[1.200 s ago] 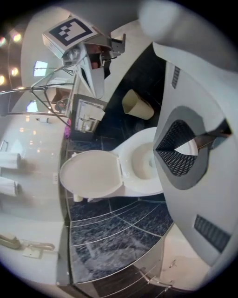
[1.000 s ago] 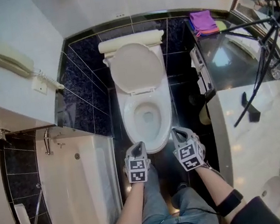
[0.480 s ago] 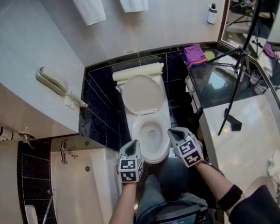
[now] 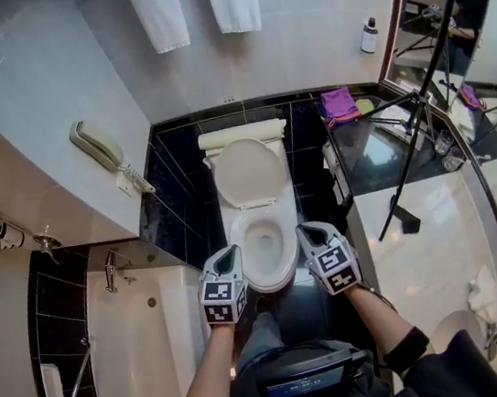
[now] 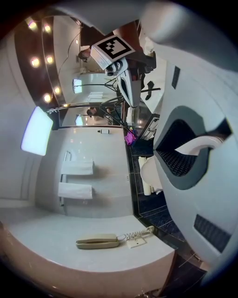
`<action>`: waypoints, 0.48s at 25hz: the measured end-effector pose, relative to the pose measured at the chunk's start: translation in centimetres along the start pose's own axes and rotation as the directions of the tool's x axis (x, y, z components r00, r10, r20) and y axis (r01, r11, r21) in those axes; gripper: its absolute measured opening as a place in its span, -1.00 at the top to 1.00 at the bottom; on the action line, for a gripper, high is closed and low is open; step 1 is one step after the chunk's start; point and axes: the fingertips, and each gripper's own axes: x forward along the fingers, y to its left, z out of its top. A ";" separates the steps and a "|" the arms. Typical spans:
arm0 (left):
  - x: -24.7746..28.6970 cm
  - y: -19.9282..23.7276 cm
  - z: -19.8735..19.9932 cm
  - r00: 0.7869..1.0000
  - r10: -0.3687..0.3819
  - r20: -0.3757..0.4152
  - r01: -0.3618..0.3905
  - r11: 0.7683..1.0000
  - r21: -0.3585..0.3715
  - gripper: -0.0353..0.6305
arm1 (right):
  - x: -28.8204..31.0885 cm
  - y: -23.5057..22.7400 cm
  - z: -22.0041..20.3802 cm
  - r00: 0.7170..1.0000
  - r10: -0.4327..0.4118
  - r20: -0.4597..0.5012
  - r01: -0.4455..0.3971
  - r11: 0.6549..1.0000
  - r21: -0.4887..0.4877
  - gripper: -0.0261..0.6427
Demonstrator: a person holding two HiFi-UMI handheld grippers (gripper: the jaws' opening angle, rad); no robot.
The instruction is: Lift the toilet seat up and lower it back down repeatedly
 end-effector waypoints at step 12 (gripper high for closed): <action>-0.7 -0.4 -0.3 1.000 0.002 0.028 -0.003 1.000 0.016 0.93 | -0.3 0.4 -1.8 1.000 -0.005 -0.029 0.006 1.000 0.003 0.86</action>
